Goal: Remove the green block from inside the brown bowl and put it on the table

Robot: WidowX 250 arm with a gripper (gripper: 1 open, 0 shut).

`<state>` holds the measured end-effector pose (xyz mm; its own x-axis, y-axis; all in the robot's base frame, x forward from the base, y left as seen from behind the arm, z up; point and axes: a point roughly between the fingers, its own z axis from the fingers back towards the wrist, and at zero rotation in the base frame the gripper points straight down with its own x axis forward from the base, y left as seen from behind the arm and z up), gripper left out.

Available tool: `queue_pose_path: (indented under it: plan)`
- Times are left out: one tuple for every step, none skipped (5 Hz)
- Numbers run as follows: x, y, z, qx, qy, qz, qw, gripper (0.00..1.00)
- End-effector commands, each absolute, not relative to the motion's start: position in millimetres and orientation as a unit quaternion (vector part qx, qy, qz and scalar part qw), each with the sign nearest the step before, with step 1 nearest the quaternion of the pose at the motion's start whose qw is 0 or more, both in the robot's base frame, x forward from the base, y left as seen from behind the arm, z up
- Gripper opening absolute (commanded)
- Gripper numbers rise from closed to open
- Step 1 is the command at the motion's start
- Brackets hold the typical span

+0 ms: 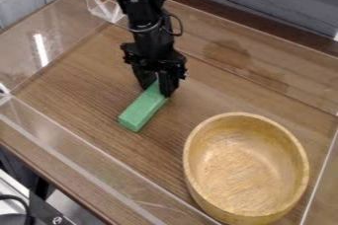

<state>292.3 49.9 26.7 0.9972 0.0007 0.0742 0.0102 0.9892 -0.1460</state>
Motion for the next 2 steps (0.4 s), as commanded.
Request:
queue_pose_path:
  plan:
    - [303.2,49.9,38.9,-0.069,-0.056,-0.007,0.996,0.0]
    - [303.8,50.4,39.2,-0.07,-0.051,-0.006,0.996,0.0]
